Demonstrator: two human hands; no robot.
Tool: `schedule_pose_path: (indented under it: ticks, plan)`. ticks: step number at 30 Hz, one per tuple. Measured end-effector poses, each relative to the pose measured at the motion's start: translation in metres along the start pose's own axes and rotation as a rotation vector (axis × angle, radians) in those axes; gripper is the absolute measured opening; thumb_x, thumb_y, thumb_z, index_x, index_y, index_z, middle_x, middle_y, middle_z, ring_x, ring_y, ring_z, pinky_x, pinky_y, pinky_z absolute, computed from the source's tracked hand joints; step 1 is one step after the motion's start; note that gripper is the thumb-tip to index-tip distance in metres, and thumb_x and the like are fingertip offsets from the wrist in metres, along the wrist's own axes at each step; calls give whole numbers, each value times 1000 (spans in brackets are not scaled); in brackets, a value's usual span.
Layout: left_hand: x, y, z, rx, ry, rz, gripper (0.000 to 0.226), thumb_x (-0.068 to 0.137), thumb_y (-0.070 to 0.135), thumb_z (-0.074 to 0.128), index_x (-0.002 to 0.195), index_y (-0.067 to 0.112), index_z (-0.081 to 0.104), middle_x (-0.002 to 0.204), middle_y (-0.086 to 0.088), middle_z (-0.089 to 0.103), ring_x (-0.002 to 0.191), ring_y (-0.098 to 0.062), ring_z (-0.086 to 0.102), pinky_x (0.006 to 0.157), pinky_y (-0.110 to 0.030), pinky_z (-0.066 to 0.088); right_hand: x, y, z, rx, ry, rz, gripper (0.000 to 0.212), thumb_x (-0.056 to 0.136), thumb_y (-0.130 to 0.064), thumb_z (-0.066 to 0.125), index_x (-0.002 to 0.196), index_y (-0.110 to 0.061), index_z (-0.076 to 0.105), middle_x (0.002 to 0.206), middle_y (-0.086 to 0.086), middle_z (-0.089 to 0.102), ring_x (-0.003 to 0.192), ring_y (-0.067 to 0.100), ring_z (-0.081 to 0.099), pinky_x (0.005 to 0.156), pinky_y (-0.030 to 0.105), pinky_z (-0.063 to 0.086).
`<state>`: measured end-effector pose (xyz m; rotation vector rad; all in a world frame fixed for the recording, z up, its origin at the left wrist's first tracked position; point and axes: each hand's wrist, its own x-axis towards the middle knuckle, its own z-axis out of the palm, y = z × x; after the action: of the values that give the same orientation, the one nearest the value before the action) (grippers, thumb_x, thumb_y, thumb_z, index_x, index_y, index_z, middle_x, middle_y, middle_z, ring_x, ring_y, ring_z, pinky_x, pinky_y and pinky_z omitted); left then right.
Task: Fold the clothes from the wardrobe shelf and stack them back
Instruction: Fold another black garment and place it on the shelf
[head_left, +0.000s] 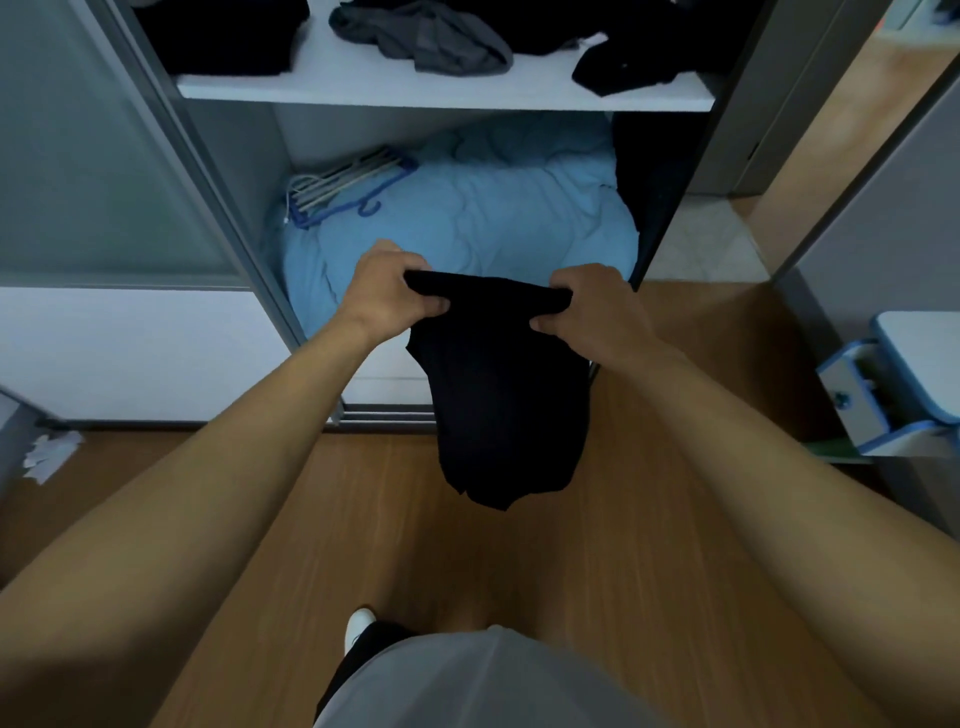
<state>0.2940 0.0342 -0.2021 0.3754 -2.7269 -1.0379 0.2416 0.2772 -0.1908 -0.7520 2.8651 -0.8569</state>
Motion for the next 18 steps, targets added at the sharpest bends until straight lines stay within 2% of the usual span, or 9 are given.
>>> schedule_pose_path:
  ticks: [2, 4, 5, 7, 8, 10, 13, 16, 18]
  plan:
    - [-7, -10, 6, -428, 26, -88, 38, 67, 27, 90, 95, 11, 70, 111, 4, 57, 100, -6, 58, 80, -4, 42, 1, 1, -9, 124, 2, -15, 32, 79, -24, 82, 72, -4, 57, 78, 13, 64, 72, 22, 59, 68, 36, 47]
    - [-15, -20, 17, -745, -32, -166, 67, 55, 37, 91, 112, 16, 64, 117, 9, 62, 109, -6, 62, 92, -13, 47, -1, 1, -18, 203, 5, -60, 35, 79, -19, 83, 74, 3, 57, 73, 15, 62, 65, 15, 53, 63, 32, 42]
    - [-17, -27, 25, -790, -77, -182, 78, 51, 39, 91, 119, 19, 59, 119, 9, 62, 111, -6, 61, 97, -19, 48, -2, 1, -21, 236, -14, -89, 36, 79, -17, 83, 73, 5, 56, 70, 11, 59, 63, 11, 51, 62, 29, 40]
    - [-21, -34, 38, -710, -237, -178, 91, 50, 39, 95, 129, 25, 51, 123, 12, 63, 116, -2, 59, 97, -17, 46, -4, 0, -28, 297, -93, -142, 33, 80, -15, 83, 72, 2, 56, 68, 0, 55, 61, 3, 49, 60, 19, 38]
    - [-23, -33, 43, -671, -322, -179, 91, 48, 41, 98, 127, 28, 55, 119, 16, 68, 113, 1, 61, 92, -13, 47, -5, 1, -32, 322, -152, -161, 30, 81, -14, 82, 71, -3, 56, 68, -7, 54, 60, -1, 49, 59, 14, 37]
    - [-24, -31, 55, -694, -373, -170, 68, 52, 42, 97, 112, 35, 66, 107, 20, 74, 103, 4, 67, 83, -9, 49, -6, 3, -39, 330, -275, -186, 31, 83, -16, 80, 68, -17, 53, 65, -19, 51, 61, -5, 49, 59, 9, 36]
    - [-24, -20, 66, -793, -308, -157, 27, 79, 26, 83, 105, 27, 74, 106, 9, 77, 104, -8, 70, 88, -18, 52, -8, 14, -47, 377, -364, -134, 25, 86, -20, 78, 74, -19, 56, 72, -16, 54, 68, -2, 52, 62, 10, 40]
    - [-23, -6, 69, -786, -273, -142, 17, 89, 31, 72, 106, 26, 72, 102, 9, 77, 102, -12, 72, 78, -14, 54, -7, 32, -51, 577, -281, -2, 20, 82, -18, 81, 91, -8, 66, 87, -6, 67, 83, 6, 65, 74, 15, 51]
    - [-23, 5, 70, -780, -229, -132, 15, 92, 34, 68, 106, 28, 71, 101, 10, 77, 99, -12, 73, 77, -17, 55, -7, 45, -47, 808, -142, 130, 15, 81, -12, 81, 91, -15, 70, 88, -4, 74, 88, 13, 71, 76, 21, 57]
